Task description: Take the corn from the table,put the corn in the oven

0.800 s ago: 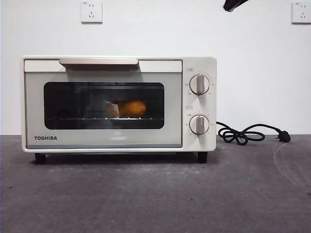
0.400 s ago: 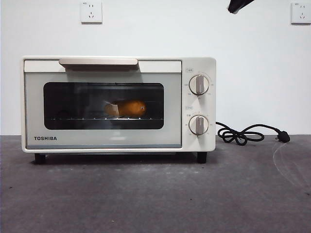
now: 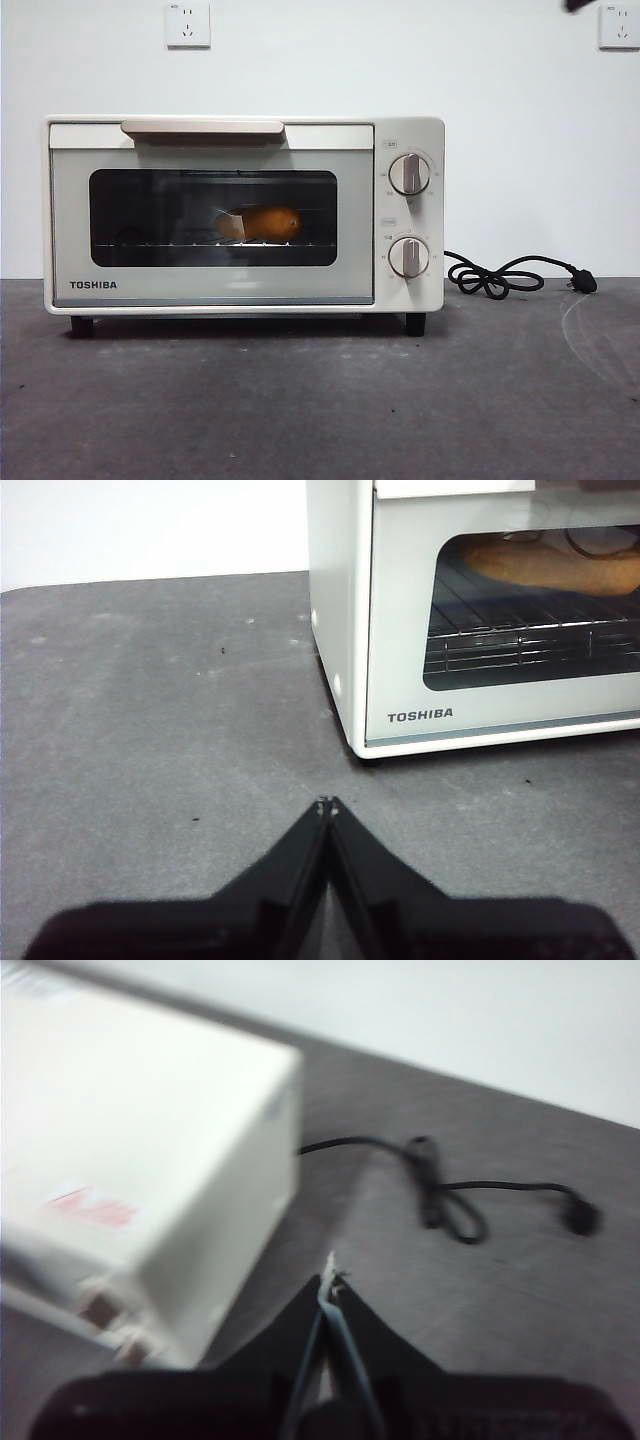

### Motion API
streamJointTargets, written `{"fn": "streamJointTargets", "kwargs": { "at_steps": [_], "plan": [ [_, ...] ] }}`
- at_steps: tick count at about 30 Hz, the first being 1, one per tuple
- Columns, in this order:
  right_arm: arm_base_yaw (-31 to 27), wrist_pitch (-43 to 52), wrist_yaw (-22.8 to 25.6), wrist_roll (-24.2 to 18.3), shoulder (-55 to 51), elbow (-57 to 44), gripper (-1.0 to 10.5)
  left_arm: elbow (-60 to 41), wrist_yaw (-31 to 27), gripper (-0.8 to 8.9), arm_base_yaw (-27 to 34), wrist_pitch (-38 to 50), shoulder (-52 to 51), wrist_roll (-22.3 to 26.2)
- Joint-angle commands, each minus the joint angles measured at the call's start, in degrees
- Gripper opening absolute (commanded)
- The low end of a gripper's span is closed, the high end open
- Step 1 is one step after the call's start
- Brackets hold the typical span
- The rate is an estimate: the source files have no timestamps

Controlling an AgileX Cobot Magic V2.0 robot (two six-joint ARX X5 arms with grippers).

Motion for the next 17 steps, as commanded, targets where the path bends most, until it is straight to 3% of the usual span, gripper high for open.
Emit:
{"fn": "streamJointTargets", "kwargs": {
  "at_steps": [1, 13, 17],
  "plan": [
    [-2.75, 4.61, -0.17, 2.71, -3.58, -7.21, 0.0, -0.39, -0.02, -0.04, 0.17, 0.66, 0.13, 0.66],
    [-5.68, 33.4, 1.29, 6.32, -31.23, -48.74, 0.0, -0.39, -0.02, -0.04, 0.17, 0.66, 0.24, 0.66],
    [-5.68, 36.74, 3.56, 8.41, -41.03, -58.75, 0.0, -0.39, -0.02, -0.04, 0.17, 0.66, 0.31, 0.66]
  ]
}}
